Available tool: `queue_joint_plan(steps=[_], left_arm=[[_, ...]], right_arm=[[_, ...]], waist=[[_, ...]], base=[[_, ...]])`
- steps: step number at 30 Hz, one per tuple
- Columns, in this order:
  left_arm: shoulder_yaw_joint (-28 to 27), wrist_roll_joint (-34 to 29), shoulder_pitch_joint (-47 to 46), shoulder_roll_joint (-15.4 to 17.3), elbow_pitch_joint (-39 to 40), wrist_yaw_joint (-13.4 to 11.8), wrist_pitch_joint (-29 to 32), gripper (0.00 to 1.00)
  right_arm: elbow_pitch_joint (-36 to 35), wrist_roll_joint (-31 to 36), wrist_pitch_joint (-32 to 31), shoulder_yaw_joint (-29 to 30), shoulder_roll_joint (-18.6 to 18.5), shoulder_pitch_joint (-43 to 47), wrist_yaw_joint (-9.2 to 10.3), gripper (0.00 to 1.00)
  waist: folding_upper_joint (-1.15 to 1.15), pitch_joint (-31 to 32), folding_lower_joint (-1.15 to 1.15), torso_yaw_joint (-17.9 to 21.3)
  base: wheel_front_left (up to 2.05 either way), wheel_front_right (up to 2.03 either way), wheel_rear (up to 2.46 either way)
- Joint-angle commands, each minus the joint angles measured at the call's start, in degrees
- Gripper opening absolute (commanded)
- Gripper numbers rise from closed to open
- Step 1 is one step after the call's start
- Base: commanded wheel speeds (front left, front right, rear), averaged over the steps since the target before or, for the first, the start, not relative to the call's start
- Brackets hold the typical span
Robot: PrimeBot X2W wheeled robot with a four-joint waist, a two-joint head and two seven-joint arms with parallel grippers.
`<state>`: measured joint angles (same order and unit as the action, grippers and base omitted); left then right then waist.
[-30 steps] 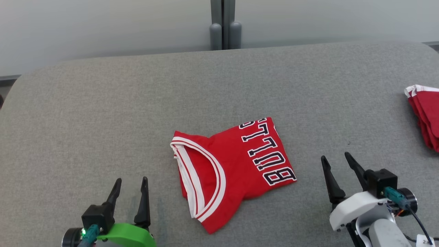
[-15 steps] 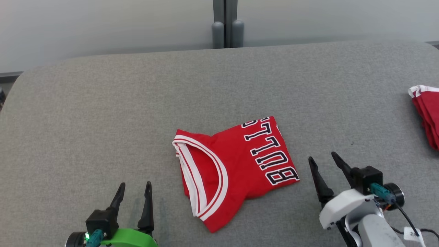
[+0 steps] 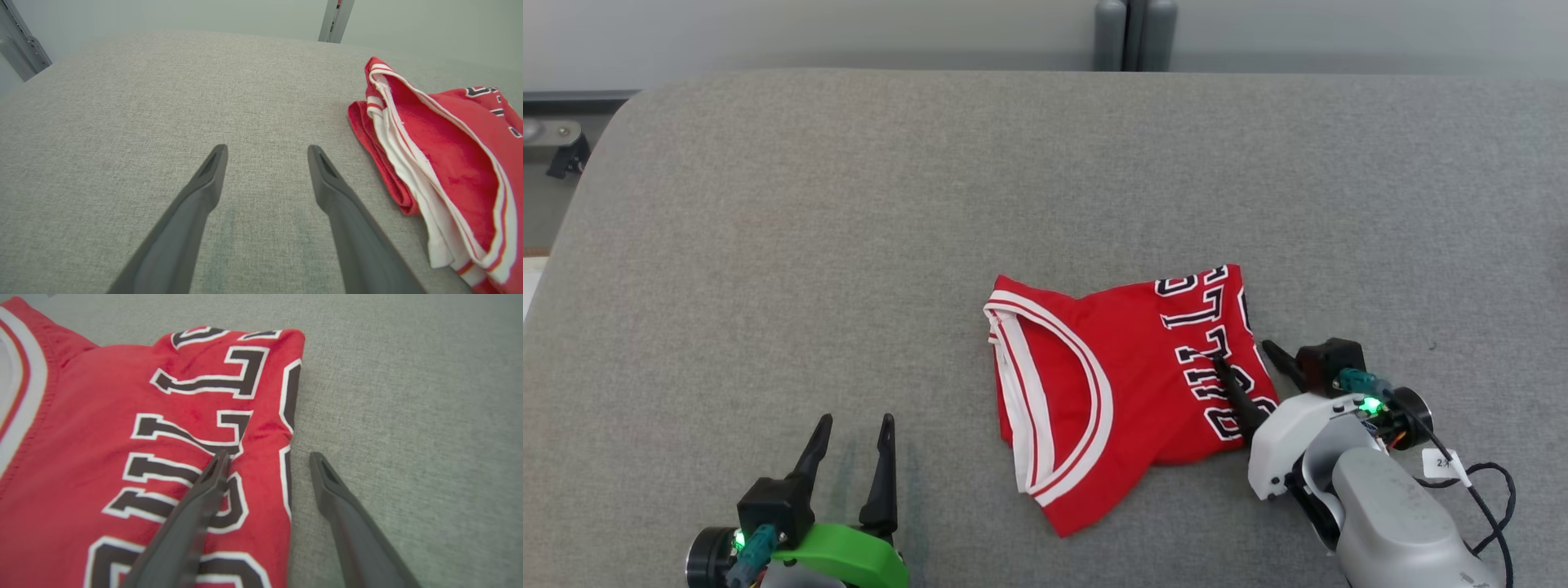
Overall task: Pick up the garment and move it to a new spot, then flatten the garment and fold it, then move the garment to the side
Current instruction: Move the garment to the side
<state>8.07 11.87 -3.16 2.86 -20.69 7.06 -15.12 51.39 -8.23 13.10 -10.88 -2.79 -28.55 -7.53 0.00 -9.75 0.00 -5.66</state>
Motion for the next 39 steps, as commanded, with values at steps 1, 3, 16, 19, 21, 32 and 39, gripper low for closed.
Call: queue_joint_plan(steps=[1,3,16,19,21,32,39], left_arm=[[-0.15,-0.33,-1.10,0.15,0.09,0.23,0.02,1.00],[-0.30,-0.16,-1.12,0.14,0.30,0.30,0.02,1.00],[0.48,-0.38,-1.64,0.18,2.62,0.51,0.02,1.00],[1.62,-0.37,-2.11,0.18,2.81,0.52,0.02,1.00],[2.16,-0.23,-2.54,0.18,2.98,0.53,0.02,1.00],[7.39,0.00,-4.12,0.26,1.33,0.48,0.02,1.00],[8.85,0.03,-5.06,0.72,0.97,0.48,0.02,1.00]], right_arm=[[2.17,-1.05,-0.12,-0.11,-0.23,-0.09,0.11,0.00],[4.28,-1.54,0.40,0.29,-0.31,-0.18,0.12,0.00],[-0.58,2.00,1.94,9.22,-0.39,2.40,0.23,0.00],[-2.50,1.42,1.98,9.32,-0.37,3.77,0.18,0.00],[-3.58,0.91,2.00,8.92,-0.27,4.50,0.15,0.00],[-8.00,-1.66,2.06,9.80,-0.19,8.73,0.11,0.00],[-9.91,-1.88,2.06,9.38,-0.16,8.64,0.11,0.00]], waist=[[0.00,-0.93,0.00,-0.37],[0.00,-0.92,0.00,0.81],[0.00,0.69,0.00,22.49],[0.00,0.35,0.00,27.70],[0.00,0.06,0.00,30.53],[0.00,-1.36,0.00,36.43],[0.00,-2.73,0.00,36.55]], base=[[0.00,0.00,0.00],[0.00,0.00,0.00],[0.00,0.00,0.00],[0.00,0.00,0.00],[0.00,0.00,0.00],[0.00,0.00,0.00],[0.00,0.00,0.00]])
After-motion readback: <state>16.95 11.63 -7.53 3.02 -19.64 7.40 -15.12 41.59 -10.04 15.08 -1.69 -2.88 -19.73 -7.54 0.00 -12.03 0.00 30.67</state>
